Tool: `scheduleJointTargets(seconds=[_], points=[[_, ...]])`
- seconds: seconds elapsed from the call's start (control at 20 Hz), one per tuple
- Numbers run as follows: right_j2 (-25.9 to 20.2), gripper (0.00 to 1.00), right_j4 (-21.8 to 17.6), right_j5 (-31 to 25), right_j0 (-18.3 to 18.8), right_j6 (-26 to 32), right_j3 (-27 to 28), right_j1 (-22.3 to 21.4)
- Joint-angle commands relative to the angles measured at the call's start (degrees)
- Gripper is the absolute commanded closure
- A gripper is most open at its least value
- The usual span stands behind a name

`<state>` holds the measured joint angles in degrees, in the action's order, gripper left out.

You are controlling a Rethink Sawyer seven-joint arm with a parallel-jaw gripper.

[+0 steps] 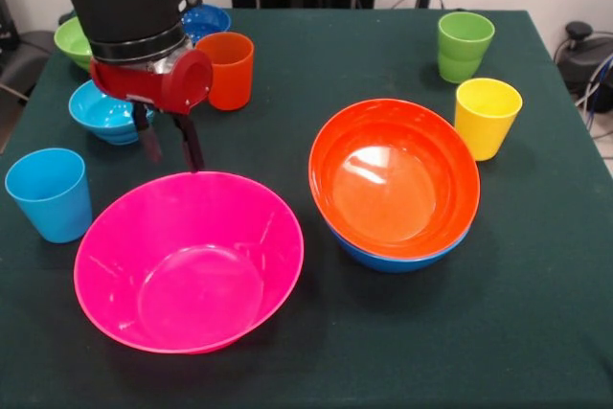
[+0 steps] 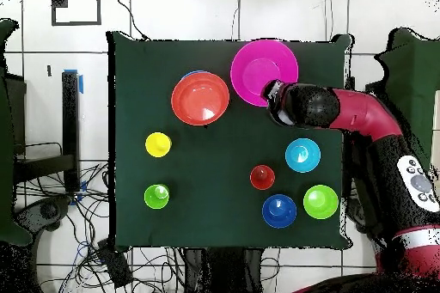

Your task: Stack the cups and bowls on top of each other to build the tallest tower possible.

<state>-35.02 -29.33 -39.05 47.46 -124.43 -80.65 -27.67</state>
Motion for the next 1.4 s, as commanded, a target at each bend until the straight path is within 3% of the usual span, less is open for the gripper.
scheduleJointTargets(seconds=[0.05,0.3,0.85,1.2,1.4], points=[[4.2,0.0,-5.8,8.5,-4.2,0.7,2.8,5.1],[4.9,0.0,-5.5,11.8,-4.7,0.6,3.9,7.5],[6.1,0.0,-4.6,12.3,-6.0,2.7,6.0,8.7],[2.5,0.0,0.2,1.8,-3.8,7.9,2.4,6.3],[2.7,0.0,1.5,0.6,-3.9,6.6,-0.1,3.5]])
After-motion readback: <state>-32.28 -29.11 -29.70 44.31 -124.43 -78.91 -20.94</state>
